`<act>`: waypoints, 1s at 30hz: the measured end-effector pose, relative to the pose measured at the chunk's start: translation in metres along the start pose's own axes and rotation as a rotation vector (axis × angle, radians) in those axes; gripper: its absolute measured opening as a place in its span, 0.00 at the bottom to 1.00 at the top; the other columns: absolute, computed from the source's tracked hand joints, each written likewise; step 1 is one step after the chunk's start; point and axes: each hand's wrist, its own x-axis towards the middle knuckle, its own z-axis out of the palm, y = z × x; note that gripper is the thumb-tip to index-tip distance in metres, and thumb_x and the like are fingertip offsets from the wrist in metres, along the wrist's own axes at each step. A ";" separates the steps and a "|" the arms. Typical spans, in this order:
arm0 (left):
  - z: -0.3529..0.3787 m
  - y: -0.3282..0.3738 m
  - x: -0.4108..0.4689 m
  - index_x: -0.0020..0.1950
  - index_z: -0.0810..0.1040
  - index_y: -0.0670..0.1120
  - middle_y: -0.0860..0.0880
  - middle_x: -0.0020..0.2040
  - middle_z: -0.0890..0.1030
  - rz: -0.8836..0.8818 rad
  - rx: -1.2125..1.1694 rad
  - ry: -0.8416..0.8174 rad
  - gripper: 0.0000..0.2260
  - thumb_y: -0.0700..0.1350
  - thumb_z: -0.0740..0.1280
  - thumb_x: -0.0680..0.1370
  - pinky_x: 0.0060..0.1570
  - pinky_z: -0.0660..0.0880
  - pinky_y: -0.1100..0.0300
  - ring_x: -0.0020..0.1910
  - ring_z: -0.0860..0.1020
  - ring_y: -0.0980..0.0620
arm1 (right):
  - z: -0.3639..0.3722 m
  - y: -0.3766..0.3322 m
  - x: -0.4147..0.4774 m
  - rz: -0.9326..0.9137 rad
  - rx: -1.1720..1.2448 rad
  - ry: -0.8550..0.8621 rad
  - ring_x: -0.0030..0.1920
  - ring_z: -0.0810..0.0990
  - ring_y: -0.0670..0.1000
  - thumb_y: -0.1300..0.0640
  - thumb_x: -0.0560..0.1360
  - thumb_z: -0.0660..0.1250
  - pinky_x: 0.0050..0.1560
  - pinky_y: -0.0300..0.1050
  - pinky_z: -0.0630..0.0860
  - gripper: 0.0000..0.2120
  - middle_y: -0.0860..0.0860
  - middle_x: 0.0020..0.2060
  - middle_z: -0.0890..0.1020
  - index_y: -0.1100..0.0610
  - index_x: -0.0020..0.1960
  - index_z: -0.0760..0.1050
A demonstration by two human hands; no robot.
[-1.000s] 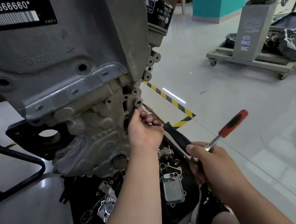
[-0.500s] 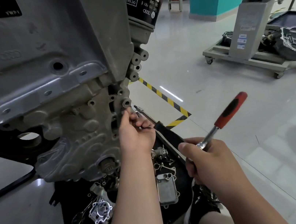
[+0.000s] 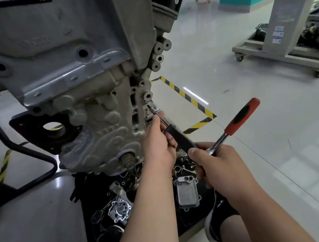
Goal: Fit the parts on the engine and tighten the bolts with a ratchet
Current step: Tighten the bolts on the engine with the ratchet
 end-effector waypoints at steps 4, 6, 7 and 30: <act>-0.001 0.008 0.004 0.47 0.80 0.48 0.55 0.34 0.69 0.032 0.025 -0.059 0.10 0.49 0.61 0.82 0.19 0.57 0.67 0.21 0.60 0.58 | -0.002 -0.002 0.006 -0.004 0.037 -0.014 0.24 0.71 0.47 0.52 0.76 0.64 0.26 0.37 0.70 0.09 0.50 0.24 0.76 0.39 0.44 0.81; 0.000 0.012 0.007 0.48 0.80 0.47 0.55 0.36 0.71 0.042 0.028 -0.085 0.10 0.48 0.60 0.83 0.20 0.57 0.66 0.23 0.59 0.58 | -0.002 -0.005 0.009 0.005 0.063 -0.013 0.23 0.70 0.47 0.53 0.76 0.65 0.25 0.35 0.69 0.09 0.50 0.24 0.76 0.41 0.43 0.82; 0.000 0.013 0.008 0.48 0.80 0.47 0.54 0.33 0.70 0.047 0.034 -0.089 0.10 0.47 0.60 0.83 0.21 0.57 0.66 0.23 0.59 0.58 | -0.002 -0.006 0.010 0.015 0.072 -0.009 0.23 0.70 0.47 0.53 0.76 0.65 0.25 0.35 0.69 0.09 0.51 0.24 0.76 0.43 0.43 0.82; -0.004 0.010 0.005 0.47 0.82 0.47 0.57 0.24 0.68 0.031 -0.014 -0.070 0.10 0.46 0.61 0.82 0.18 0.60 0.66 0.19 0.62 0.59 | 0.010 0.005 0.011 -0.010 0.011 -0.003 0.23 0.71 0.47 0.51 0.77 0.64 0.28 0.39 0.70 0.08 0.51 0.24 0.76 0.45 0.42 0.81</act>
